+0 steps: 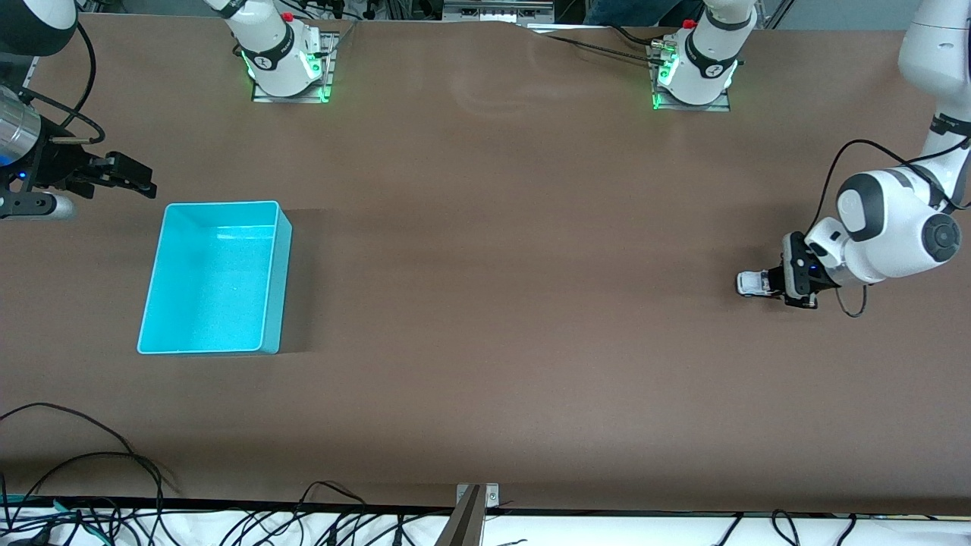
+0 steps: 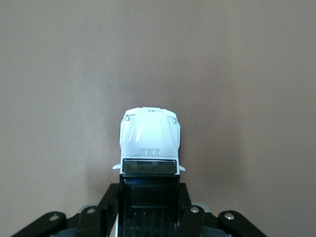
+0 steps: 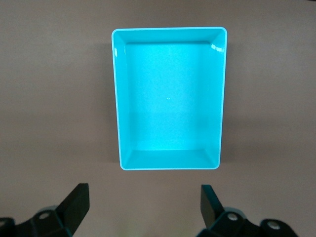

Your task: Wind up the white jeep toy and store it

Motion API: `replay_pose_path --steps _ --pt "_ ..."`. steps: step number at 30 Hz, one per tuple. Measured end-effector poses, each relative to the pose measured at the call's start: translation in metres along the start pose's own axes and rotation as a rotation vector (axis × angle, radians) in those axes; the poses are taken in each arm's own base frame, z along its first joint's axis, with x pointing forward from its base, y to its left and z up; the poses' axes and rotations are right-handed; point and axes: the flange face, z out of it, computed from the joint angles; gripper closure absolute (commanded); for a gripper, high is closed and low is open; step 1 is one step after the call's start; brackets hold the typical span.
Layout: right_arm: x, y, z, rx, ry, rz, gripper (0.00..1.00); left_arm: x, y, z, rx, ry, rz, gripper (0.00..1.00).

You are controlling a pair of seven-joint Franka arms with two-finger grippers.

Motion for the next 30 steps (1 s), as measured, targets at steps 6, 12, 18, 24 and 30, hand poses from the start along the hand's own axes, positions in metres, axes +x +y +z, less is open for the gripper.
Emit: replay_pose_path --steps 6,12,18,24,30 --pt "0.0 0.0 0.0 0.0 0.0 -0.001 0.0 -0.036 0.004 -0.005 0.018 0.001 -0.001 0.99" --pt "0.0 0.0 0.0 0.0 0.0 -0.001 0.0 -0.075 0.011 -0.01 0.043 0.016 -0.025 0.99" --pt "0.0 0.0 0.0 0.0 0.0 -0.001 0.0 -0.109 0.015 -0.014 0.057 0.031 -0.038 0.99" --pt "0.0 0.0 0.0 0.0 0.0 -0.001 0.0 -0.129 0.017 -0.016 0.058 0.039 -0.042 0.99" --pt "0.0 0.0 0.0 0.0 0.0 -0.001 0.0 -0.138 0.017 -0.018 0.06 0.042 -0.04 0.99"
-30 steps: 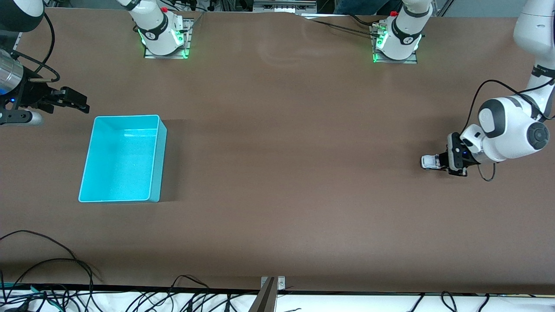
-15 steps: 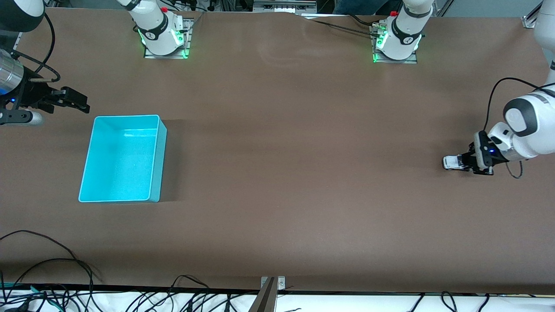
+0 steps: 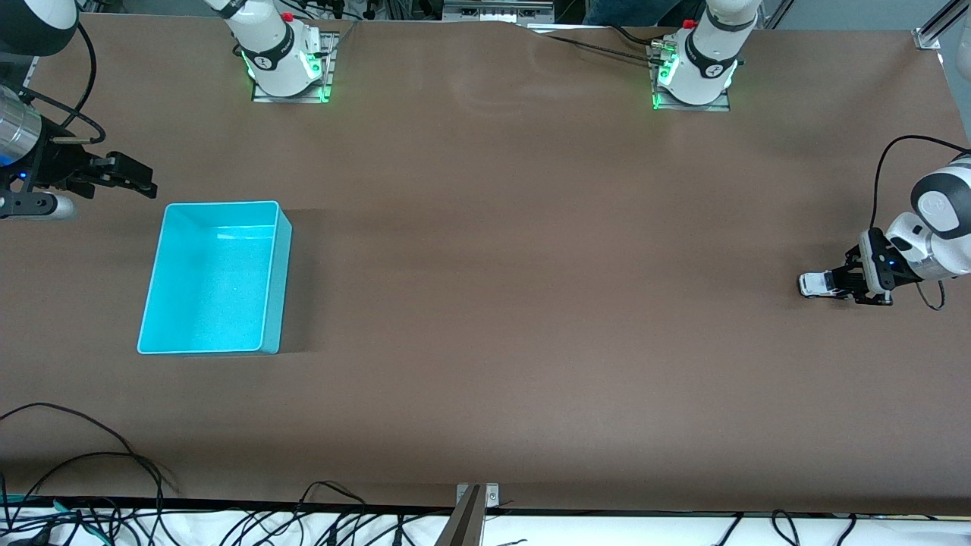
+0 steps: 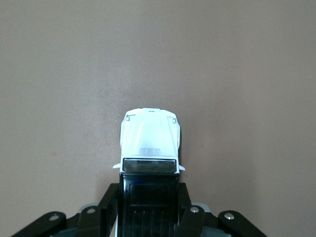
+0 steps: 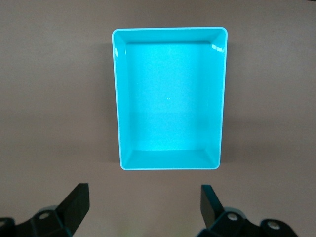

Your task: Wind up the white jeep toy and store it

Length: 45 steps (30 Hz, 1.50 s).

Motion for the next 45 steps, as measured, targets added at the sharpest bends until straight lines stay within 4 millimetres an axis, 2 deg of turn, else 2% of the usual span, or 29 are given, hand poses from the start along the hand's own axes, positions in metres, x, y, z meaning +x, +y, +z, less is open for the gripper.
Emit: replay_pose_path --steps 10,24,25,26,27,28,29,31,38,45 --pt "0.0 0.0 0.0 0.0 0.0 0.0 0.0 -0.01 0.0 -0.002 -0.003 0.007 0.013 0.99" --pt "0.0 0.0 0.0 0.0 0.0 0.0 0.0 -0.037 0.002 -0.007 -0.007 0.006 -0.004 0.97" --pt "0.0 0.0 0.0 0.0 0.0 0.0 0.0 -0.038 0.002 -0.007 -0.007 0.006 -0.004 0.93" --pt "0.0 0.0 0.0 0.0 0.0 0.0 0.0 -0.038 0.002 -0.007 -0.007 0.005 -0.004 0.82" --pt "0.0 0.0 0.0 0.0 0.0 0.0 0.0 -0.038 0.002 -0.007 -0.007 0.006 -0.004 0.64" --pt "0.0 0.0 0.0 0.0 0.0 0.0 0.0 -0.038 0.002 -0.007 -0.007 0.006 -0.004 0.36" --pt "0.0 0.0 0.0 0.0 0.0 0.0 0.0 -0.038 0.002 -0.007 -0.008 0.006 -0.003 0.02" --pt "0.0 0.0 0.0 0.0 0.0 0.0 0.0 -0.038 0.003 -0.006 -0.01 0.007 -0.003 0.0" --pt "0.0 0.0 0.0 0.0 0.0 0.0 0.0 -0.052 0.023 0.032 -0.096 0.054 -0.02 0.0" --pt "0.0 0.0 0.0 0.0 0.0 0.0 0.0 -0.051 0.017 0.026 -0.126 0.07 -0.024 0.0"
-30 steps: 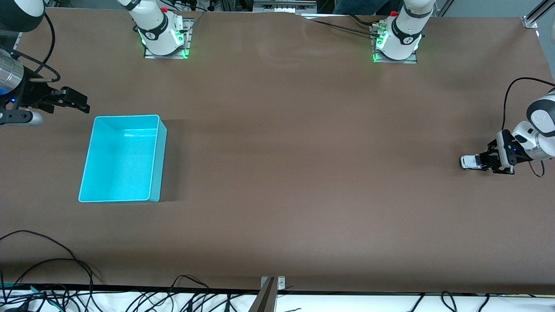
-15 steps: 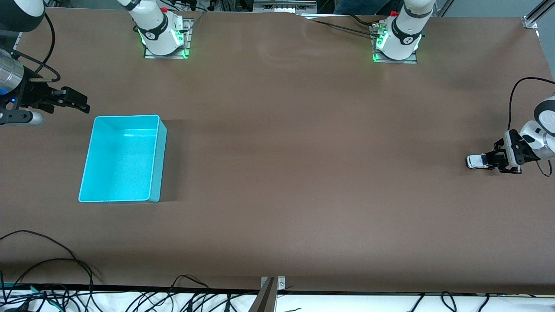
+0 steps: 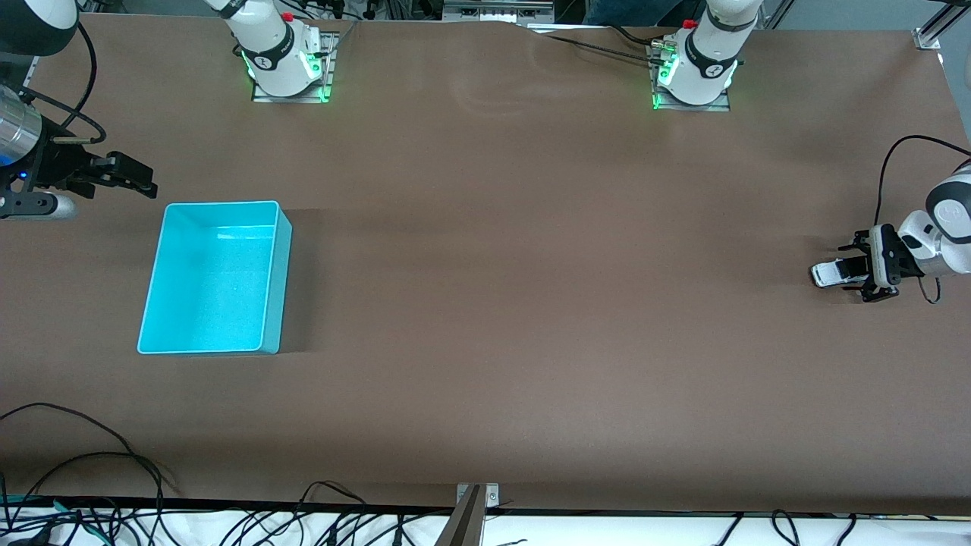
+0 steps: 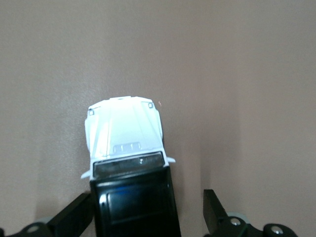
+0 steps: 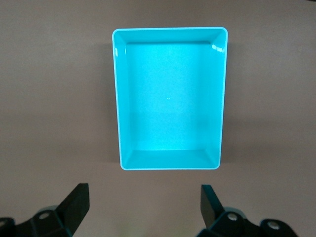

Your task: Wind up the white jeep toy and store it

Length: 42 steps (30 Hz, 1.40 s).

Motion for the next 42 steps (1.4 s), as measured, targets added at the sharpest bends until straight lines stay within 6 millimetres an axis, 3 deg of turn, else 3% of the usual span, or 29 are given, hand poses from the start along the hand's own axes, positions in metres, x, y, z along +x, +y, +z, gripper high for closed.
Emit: replay_pose_path --steps 8,14,19,33,42 --pt "0.0 0.0 0.0 0.0 0.0 0.0 0.0 0.01 -0.007 -0.011 -0.036 0.016 -0.011 0.0" --pt "0.0 0.0 0.0 0.0 0.0 0.0 0.0 0.035 -0.014 -0.004 -0.092 0.033 0.026 0.0" --pt "0.0 0.0 0.0 0.0 0.0 0.0 0.0 0.064 -0.024 0.001 -0.128 0.047 0.071 0.0" --pt "0.0 -0.001 0.0 0.0 0.0 -0.002 0.0 0.147 -0.048 -0.024 -0.148 0.045 0.031 0.0" --pt "0.001 -0.002 -0.001 0.0 0.011 -0.004 0.0 0.222 -0.059 -0.044 -0.167 0.002 -0.058 0.0"
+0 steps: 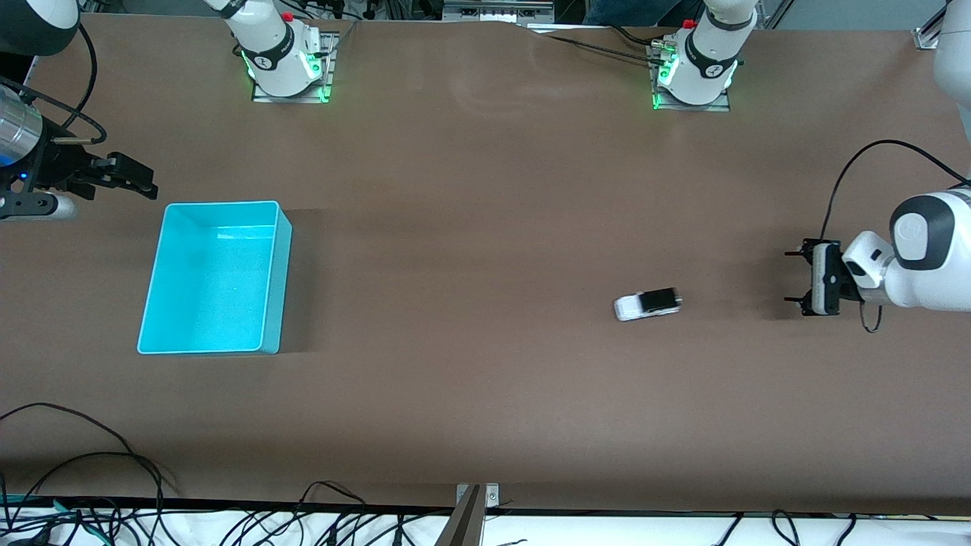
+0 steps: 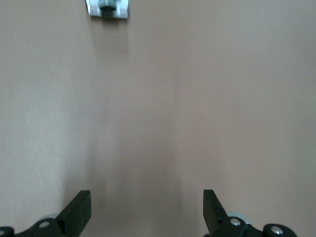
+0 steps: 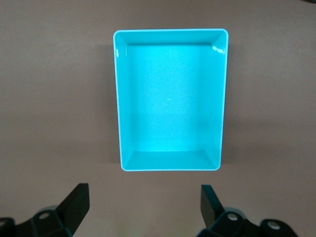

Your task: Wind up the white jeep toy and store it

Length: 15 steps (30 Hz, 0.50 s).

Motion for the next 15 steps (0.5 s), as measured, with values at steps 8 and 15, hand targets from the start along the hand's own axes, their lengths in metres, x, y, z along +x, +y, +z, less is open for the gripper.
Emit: replay_pose_path --steps 8,15 --pt "0.0 -0.003 0.0 0.0 0.001 -0.006 0.0 0.06 0.002 -0.012 -0.021 -0.043 -0.046 0.0" --pt "0.0 -0.004 0.0 0.0 0.002 -0.007 0.0 0.097 0.008 -0.022 -0.032 -0.052 -0.087 0.0"
